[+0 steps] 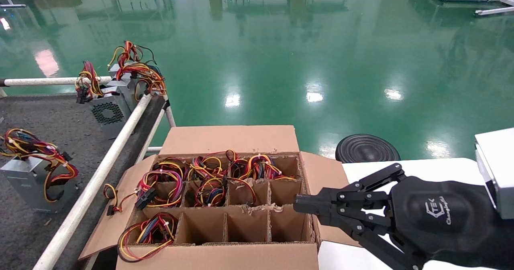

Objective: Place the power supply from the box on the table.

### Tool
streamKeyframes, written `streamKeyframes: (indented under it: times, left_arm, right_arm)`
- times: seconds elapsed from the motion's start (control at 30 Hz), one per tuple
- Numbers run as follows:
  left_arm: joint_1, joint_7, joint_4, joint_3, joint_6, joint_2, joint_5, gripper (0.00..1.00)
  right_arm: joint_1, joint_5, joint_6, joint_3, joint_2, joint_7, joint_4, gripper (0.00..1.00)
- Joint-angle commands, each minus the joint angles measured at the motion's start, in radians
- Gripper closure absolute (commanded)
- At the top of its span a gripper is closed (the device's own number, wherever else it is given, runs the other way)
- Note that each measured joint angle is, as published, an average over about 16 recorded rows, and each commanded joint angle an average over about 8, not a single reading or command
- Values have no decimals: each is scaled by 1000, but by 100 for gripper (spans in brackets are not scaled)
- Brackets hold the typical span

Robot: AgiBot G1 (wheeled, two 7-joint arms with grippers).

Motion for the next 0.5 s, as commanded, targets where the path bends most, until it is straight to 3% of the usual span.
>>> streamKeyframes:
  times: [0.03, 0.5]
  left_arm:
    - [0, -3, -3, 1, 2, 0, -3, 0]
    - [12, -67, -20, 42, 13, 5, -5, 0]
  right_arm:
    - [0, 0, 0, 0, 0, 0, 0, 100]
    - [0, 0, 0, 0, 0, 0, 0, 100]
